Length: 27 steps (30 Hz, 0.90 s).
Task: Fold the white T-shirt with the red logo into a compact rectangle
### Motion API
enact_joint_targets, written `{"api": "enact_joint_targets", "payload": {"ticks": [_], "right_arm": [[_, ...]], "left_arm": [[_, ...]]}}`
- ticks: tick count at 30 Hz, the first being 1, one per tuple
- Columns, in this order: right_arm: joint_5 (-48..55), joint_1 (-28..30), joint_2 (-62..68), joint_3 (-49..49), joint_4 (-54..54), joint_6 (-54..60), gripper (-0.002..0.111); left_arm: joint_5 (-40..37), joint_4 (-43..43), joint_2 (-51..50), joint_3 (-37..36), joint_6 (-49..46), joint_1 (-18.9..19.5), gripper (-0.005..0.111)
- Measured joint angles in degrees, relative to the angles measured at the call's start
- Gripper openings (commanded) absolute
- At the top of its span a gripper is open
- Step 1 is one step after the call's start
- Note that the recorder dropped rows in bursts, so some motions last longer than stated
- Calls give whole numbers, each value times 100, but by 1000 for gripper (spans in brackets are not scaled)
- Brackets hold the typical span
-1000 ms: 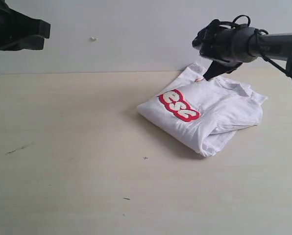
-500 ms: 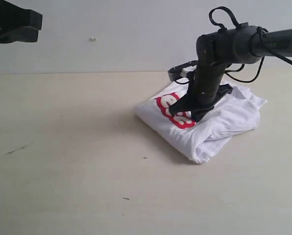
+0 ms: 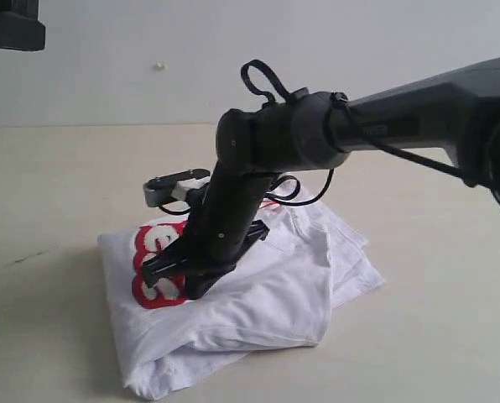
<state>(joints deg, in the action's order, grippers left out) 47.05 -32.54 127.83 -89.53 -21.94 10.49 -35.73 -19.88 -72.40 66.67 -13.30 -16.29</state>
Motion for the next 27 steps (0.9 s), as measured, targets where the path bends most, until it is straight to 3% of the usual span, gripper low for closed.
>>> {"api": "enact_joint_targets", "payload": {"ticks": [5, 8, 14, 16, 19, 21, 24, 27], "right_arm": [[-140, -16, -448, -16, 29, -35, 25], [-164, 144, -1052, -32, 574, -405, 29], [7, 1018, -1880, 143, 1905, -1417, 30], [79, 1624, -1910, 422, 2044, -1409, 30], [92, 2055, -1873, 811, 1743, -1049, 31], [-52, 2307, -1740, 1167, 956, -404, 44], [-221, 2372, -1291, 1437, -390, 784, 51], [-287, 2358, -930, 1438, -556, 987, 51]], "left_arm": [[-30, -90, 34, -187, -179, 0, 0], [-30, -101, 34, -323, -232, 0, 0], [-193, -416, -56, -799, -435, -109, 0], [-302, -564, -369, -1183, -641, -476, 0], [-491, -564, -775, -1335, -711, -927, 0], [-539, -564, -1039, -1347, -733, -1240, 0], [-606, -475, -1115, -1347, -733, -1336, 0], [-657, -462, -1115, -1347, -733, -1336, 0]]}}
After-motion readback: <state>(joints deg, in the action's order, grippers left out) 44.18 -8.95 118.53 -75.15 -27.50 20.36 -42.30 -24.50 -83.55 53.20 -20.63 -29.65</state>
